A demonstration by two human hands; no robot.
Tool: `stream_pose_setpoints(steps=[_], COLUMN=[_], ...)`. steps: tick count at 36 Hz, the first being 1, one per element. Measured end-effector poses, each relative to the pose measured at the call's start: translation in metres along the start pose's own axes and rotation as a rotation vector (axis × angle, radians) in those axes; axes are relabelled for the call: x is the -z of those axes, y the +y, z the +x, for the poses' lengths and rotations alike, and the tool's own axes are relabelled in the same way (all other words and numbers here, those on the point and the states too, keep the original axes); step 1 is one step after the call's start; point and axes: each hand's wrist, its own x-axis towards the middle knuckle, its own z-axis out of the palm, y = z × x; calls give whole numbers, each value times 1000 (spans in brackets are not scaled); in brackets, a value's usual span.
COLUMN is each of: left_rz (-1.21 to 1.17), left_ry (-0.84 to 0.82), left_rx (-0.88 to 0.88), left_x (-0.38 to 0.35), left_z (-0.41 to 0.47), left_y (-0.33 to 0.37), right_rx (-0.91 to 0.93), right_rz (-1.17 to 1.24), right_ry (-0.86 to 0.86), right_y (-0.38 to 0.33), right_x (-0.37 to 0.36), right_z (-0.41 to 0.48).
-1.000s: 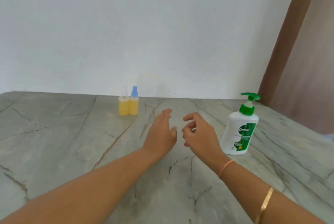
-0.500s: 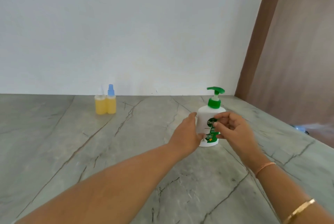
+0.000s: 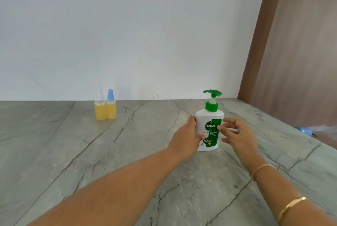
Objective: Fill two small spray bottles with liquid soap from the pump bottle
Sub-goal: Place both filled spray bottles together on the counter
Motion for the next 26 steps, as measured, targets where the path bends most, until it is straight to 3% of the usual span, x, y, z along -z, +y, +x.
stream_pose_setpoints(steps=[26], left_rz=[10], left_ry=[124], left_rx=[60], left_x=[108], left_z=[-24], left_y=[-90], right_rx=[-10], right_rz=[10], right_ry=[-468], right_y=[-35], right_x=[-144], right_z=[-13])
